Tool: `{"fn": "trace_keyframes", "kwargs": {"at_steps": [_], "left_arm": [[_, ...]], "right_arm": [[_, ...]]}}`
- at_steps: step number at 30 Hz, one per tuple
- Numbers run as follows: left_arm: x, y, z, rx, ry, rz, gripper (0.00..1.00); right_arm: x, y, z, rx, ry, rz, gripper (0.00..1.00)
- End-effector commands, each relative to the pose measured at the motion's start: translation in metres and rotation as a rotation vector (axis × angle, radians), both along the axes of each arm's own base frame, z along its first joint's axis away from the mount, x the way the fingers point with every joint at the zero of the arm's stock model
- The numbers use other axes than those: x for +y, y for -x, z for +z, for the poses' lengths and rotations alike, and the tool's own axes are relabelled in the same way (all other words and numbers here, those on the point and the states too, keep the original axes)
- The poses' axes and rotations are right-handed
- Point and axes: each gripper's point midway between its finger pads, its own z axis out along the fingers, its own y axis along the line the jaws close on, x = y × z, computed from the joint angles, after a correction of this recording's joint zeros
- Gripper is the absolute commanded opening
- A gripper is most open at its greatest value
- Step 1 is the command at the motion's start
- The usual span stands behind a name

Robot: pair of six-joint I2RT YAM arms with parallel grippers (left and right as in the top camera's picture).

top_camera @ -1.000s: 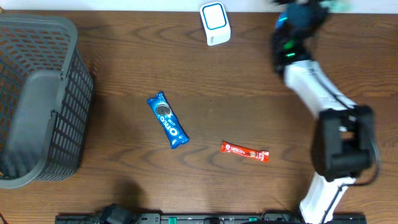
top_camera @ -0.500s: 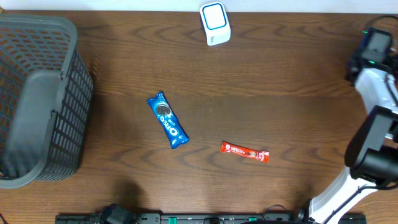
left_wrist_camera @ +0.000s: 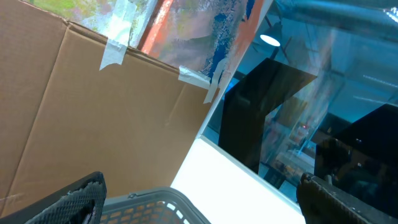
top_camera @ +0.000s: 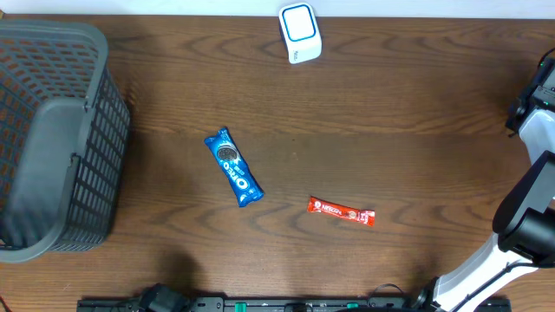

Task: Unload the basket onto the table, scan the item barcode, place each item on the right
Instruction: 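Carry the wipes pack to the right edge and release it, then move the right gripper down over the red Nescafe stick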

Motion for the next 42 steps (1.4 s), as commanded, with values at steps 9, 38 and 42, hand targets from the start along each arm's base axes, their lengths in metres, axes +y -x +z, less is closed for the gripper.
{"fn": "trace_keyframes", "kwargs": {"at_steps": [9,38,42], "left_arm": [[0.003,0.005,0.0,-0.018,0.014,0.004,0.98],[0.003,0.005,0.0,-0.018,0.014,0.004,0.98],[0.003,0.005,0.0,-0.017,0.014,0.004,0.98]], "right_arm": [[0.212,-0.087,-0.03,-0.169,-0.618,0.522,0.99],[0.564,0.12,0.01,0.516,-1.125,1.278,0.95],[0.553,0.126,0.003,0.549,-1.124,1.228,0.99]]}}
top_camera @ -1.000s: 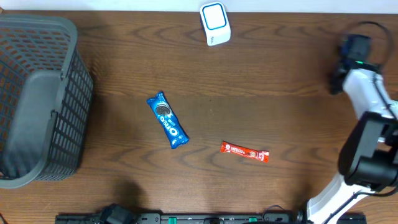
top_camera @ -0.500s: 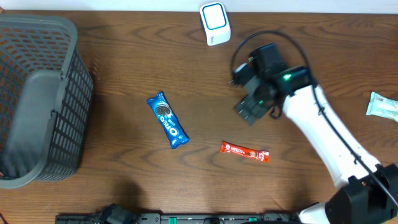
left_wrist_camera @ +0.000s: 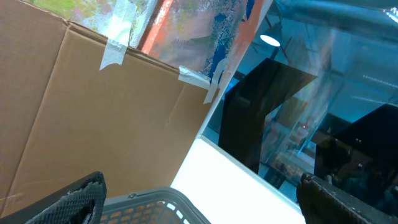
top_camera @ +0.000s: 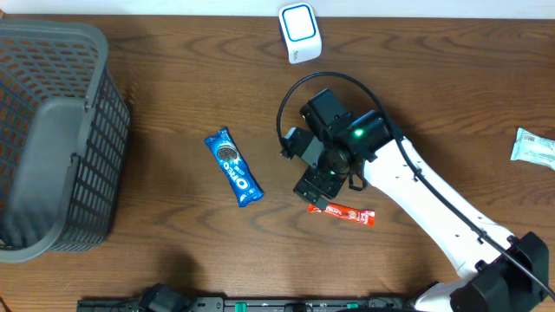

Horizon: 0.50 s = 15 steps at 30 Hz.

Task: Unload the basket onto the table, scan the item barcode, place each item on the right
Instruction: 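Move the right gripper down over the red Nescafe stick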

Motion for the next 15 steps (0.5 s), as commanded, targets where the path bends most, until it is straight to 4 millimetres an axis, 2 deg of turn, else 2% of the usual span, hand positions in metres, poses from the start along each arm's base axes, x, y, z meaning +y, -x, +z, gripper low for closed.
{"fn": "trace_keyframes", "kwargs": {"at_steps": [1,6,15], "left_arm": [[0.003,0.005,0.0,-0.018,0.014,0.004,0.98],[0.003,0.005,0.0,-0.018,0.014,0.004,0.98],[0.003,0.005,0.0,-0.018,0.014,0.004,0.98]], "right_arm": [[-0.006,0.011,-0.01,0.054,0.004,-0.023,0.99],[-0.016,0.024,-0.041,0.105,0.039,-0.042,0.99],[-0.022,0.032,-0.098,0.1,0.025,-0.107,0.99]]}}
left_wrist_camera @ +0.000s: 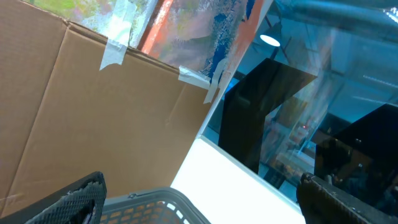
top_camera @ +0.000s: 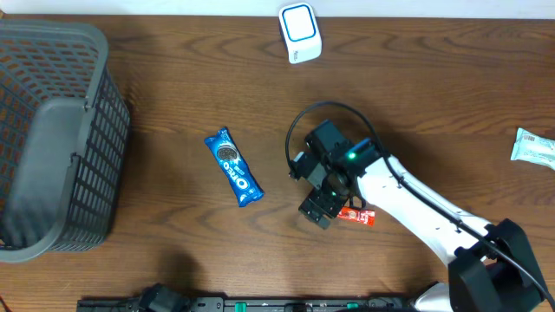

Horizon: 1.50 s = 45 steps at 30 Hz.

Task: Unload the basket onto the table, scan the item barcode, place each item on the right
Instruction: 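Move the right gripper down over the red Nescafe stick, then grasp the red Nescafe stick by its end with the right gripper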

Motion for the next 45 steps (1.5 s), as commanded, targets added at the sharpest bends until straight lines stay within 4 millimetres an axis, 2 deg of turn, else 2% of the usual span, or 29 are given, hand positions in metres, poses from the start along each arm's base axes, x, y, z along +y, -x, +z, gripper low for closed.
{"fn": "trace_keyframes", "kwargs": {"at_steps": [1,3,8,9,11,12,14,16,18,22,25,27,30,32,35,38,40,43,45], "left_arm": [[0.003,0.005,0.0,-0.018,0.014,0.004,0.98],[0.003,0.005,0.0,-0.018,0.014,0.004,0.98],[0.003,0.005,0.0,-0.018,0.014,0.004,0.98],[0.003,0.005,0.0,-0.018,0.014,0.004,0.98],[0.003,0.005,0.0,-0.018,0.014,0.004,0.98],[0.003,0.005,0.0,-0.017,0.014,0.004,0.98],[0.003,0.005,0.0,-0.018,0.014,0.004,0.98],[0.003,0.005,0.0,-0.018,0.014,0.004,0.98],[0.003,0.005,0.0,-0.018,0.014,0.004,0.98],[0.003,0.005,0.0,-0.017,0.013,0.004,0.98],[0.003,0.005,0.0,-0.018,0.014,0.004,0.98],[0.003,0.005,0.0,-0.018,0.014,0.004,0.98],[0.003,0.005,0.0,-0.018,0.014,0.004,0.98],[0.003,0.005,0.0,-0.018,0.014,0.004,0.98],[0.003,0.005,0.0,-0.018,0.014,0.004,0.98],[0.003,0.005,0.0,-0.018,0.014,0.004,0.98],[0.003,0.005,0.0,-0.018,0.014,0.004,0.98],[0.003,0.005,0.0,-0.017,0.014,0.004,0.98],[0.003,0.005,0.0,-0.018,0.014,0.004,0.98]], "right_arm": [[-0.007,0.011,-0.019,0.026,0.0,-0.042,0.99],[-0.009,0.012,-0.027,0.022,0.001,-0.051,0.98],[-0.022,0.011,-0.041,-0.01,0.057,-0.093,0.72],[-0.025,0.011,-0.042,-0.016,0.067,-0.094,0.64],[-0.031,0.01,-0.045,-0.031,0.1,-0.098,0.36],[-0.033,0.009,-0.045,-0.036,0.111,-0.106,0.28],[-0.038,0.008,-0.047,-0.047,0.133,-0.113,0.32],[-0.04,0.009,-0.048,-0.05,0.141,-0.115,0.52],[-0.04,0.008,-0.05,-0.052,0.137,-0.129,0.64],[-0.041,0.011,-0.057,-0.051,0.137,-0.128,0.69],[-0.043,0.014,-0.061,-0.042,0.143,-0.124,0.62],[-0.043,0.016,-0.063,-0.036,0.147,-0.12,0.46],[-0.041,0.016,-0.064,-0.034,0.14,-0.12,0.15],[-0.036,0.013,-0.063,-0.039,0.115,-0.146,0.01],[-0.015,0.012,-0.058,0.001,0.002,-0.198,0.01],[0.009,0.013,-0.044,0.084,-0.142,-0.219,0.01],[0.029,0.016,-0.025,0.186,-0.28,-0.234,0.01],[0.06,0.026,0.02,0.385,-0.562,-0.214,0.01],[0.069,0.027,0.047,0.476,-0.718,-0.2,0.01]]}}
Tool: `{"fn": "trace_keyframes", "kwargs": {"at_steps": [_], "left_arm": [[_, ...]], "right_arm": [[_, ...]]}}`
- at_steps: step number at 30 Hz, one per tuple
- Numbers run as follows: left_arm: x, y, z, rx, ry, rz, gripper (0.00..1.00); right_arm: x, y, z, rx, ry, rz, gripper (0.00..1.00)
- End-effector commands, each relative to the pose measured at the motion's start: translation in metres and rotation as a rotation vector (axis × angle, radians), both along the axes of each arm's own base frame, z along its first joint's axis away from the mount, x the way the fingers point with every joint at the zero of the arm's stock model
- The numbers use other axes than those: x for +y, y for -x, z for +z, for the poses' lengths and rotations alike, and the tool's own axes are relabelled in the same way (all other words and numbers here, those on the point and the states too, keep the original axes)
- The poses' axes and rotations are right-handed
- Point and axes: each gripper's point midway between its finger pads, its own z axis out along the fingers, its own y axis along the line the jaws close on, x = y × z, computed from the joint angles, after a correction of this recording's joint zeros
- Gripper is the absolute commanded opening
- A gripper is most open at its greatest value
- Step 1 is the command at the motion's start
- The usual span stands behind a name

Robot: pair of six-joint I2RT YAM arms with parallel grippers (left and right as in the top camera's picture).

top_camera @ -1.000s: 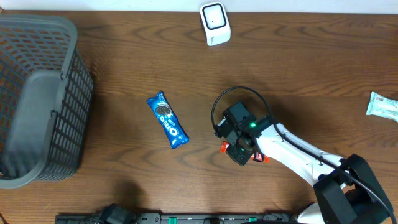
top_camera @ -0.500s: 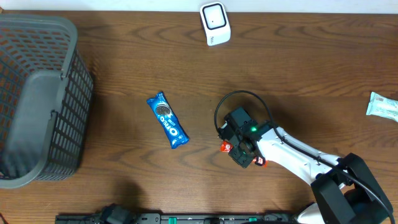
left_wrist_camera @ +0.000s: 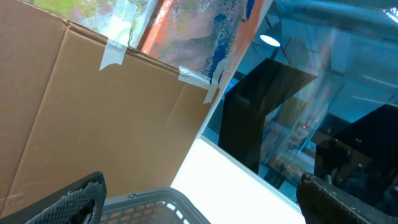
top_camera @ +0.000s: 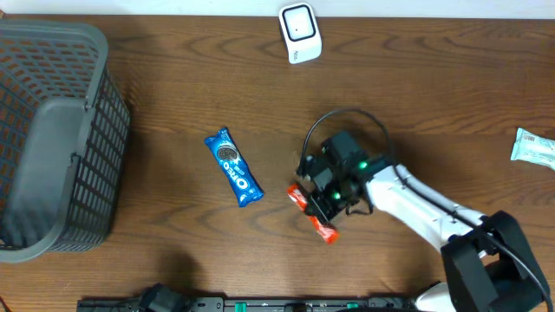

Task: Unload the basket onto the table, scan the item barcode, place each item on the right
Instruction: 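Grasp the red Nescafe stick by its end with the right gripper, then lift the Nescafe stick and swing it toward the scanner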

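In the overhead view a red snack bar (top_camera: 325, 230) lies slanted at the table's middle, one end pointing up-left and the other down-right. My right gripper (top_camera: 317, 205) sits across its middle and is shut on it, hiding the centre. A white barcode scanner (top_camera: 299, 33) stands at the far edge, well behind the bar. My left gripper (left_wrist_camera: 199, 202) is outside the overhead view. In the left wrist view its dark fingers (left_wrist_camera: 78, 199) stand wide apart with nothing between them.
A blue Oreo pack (top_camera: 234, 167) lies left of the bar. A grey mesh basket (top_camera: 52, 130) fills the left side, and its rim (left_wrist_camera: 155, 202) shows under the left gripper. A pale green packet (top_camera: 532, 146) lies at the right edge.
The red bar was lying level with the right gripper over its left end. Now it is turned to a slant and sits further left, with the gripper across its middle. The left gripper is unchanged.
At first the right arm was drawn back at the right edge and the bar lay level alone. Then the right gripper hung just above the bar, then over its left end. Now it grips the bar, which has turned and shifted left.
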Motion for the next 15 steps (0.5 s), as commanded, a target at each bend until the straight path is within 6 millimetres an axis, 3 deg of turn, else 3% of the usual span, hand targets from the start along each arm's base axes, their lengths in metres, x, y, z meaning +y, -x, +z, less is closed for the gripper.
{"fn": "trace_keyframes", "kwargs": {"at_steps": [1,6,10,15], "left_arm": [[0.003,0.005,0.0,-0.018,0.014,0.004,0.98],[0.003,0.005,0.0,-0.018,0.014,0.004,0.98],[0.003,0.005,0.0,-0.017,0.014,0.004,0.98],[0.003,0.005,0.0,-0.018,0.014,0.004,0.98]], "right_arm": [[0.04,0.012,0.077,0.233,-0.488,0.027,0.01],[0.03,0.004,0.147,0.234,-0.924,0.122,0.01],[0.026,-0.009,0.155,0.058,-1.0,0.202,0.01],[0.038,-0.02,0.166,-0.201,-1.06,0.369,0.01]]}}
